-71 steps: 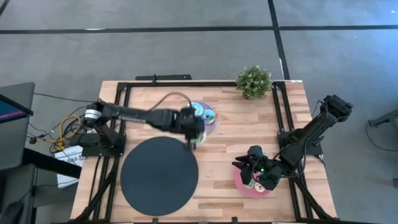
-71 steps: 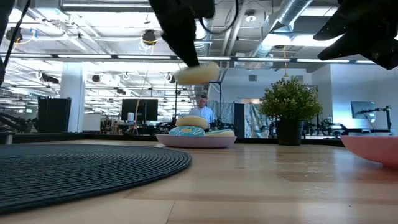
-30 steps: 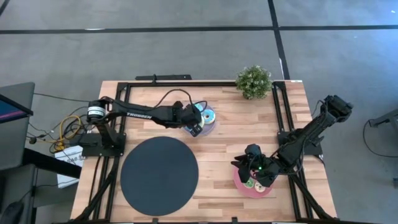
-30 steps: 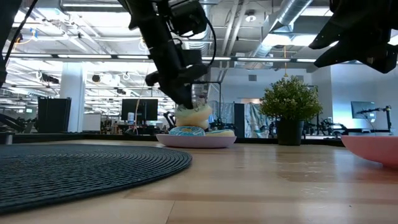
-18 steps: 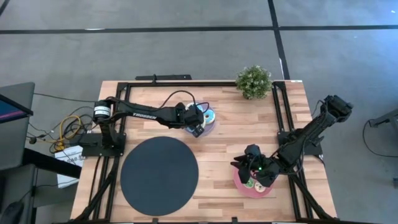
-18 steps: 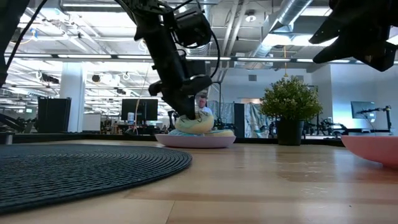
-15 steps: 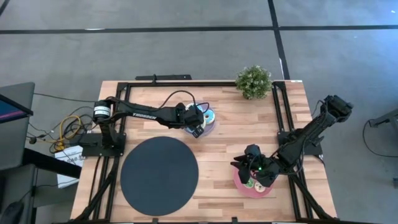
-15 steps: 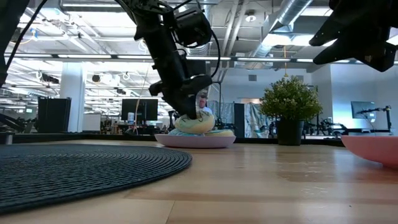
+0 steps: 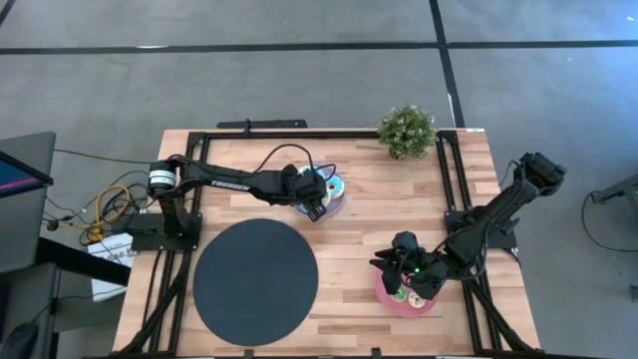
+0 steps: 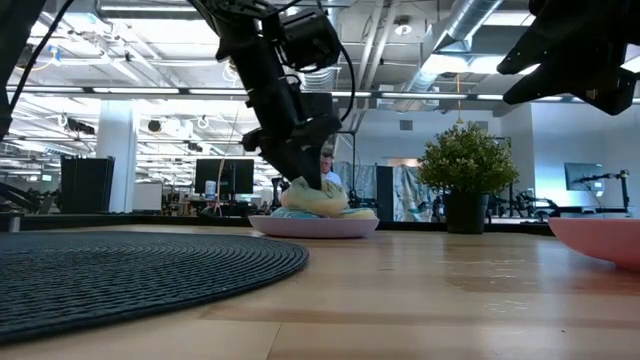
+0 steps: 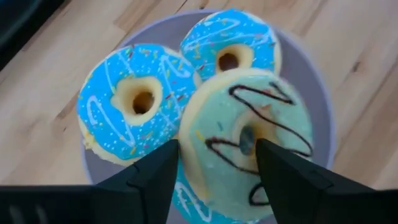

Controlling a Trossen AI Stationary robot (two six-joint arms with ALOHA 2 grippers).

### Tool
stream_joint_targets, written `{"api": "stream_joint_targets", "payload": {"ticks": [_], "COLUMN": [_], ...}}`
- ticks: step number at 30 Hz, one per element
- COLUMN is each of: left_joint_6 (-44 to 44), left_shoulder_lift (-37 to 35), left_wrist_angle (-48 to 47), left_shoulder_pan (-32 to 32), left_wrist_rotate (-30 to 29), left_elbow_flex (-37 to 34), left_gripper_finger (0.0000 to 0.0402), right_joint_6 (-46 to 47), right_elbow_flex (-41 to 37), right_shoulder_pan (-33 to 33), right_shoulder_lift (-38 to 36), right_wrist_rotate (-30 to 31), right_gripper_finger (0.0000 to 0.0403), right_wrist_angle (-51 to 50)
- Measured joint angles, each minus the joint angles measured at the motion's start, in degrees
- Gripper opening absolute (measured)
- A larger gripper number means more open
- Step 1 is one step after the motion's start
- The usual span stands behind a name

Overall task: Pick & Place donuts
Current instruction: Put the large light green donut on the purple plate, then return to Home Position

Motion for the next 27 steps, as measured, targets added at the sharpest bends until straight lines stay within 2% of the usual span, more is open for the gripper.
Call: {"api": "stream_joint_targets", "payload": {"ticks": [9, 17, 20, 23, 25, 27], "left_joint_6": [2.91, 8.40, 11.29, 13.09, 13.00, 13.02], "left_shoulder_lift": [-1.66, -8.69, -11.21, -13.68, -15.13, -17.15], "left_wrist_angle": [-7.55, -8.57, -8.42, -5.19, -0.42, 5.94], "left_shoulder_pan": [0.12, -4.28, -6.65, -8.44, -9.26, -9.98], "left_wrist_rotate": [-0.29, 1.48, 1.43, 1.59, 4.85, 9.13], "left_elbow_flex": [4.21, 4.31, 4.13, 0.62, -3.09, -7.79], "left_gripper_finger": [0.0222, 0.0215, 0.0178, 0.0102, 0.0039, 0.0014], "right_joint_6": [-0.02, -0.02, -1.54, -8.56, -12.36, -15.36], "right_elbow_flex": [0.02, 0.02, 0.02, 0.02, 0.02, 0.07], "right_shoulder_pan": [0.00, -1.29, -3.50, -6.65, -9.21, -12.63], "right_shoulder_lift": [0.00, 0.00, 0.00, 0.00, 0.00, 0.23], "right_wrist_rotate": [0.05, 0.12, 0.04, -1.77, -2.08, -4.92], "right_gripper_finger": [0.0129, 0.0129, 0.0129, 0.0129, 0.0124, 0.0104], "right_wrist_angle": [0.03, 0.01, -0.26, -0.45, -0.16, 0.23]}}
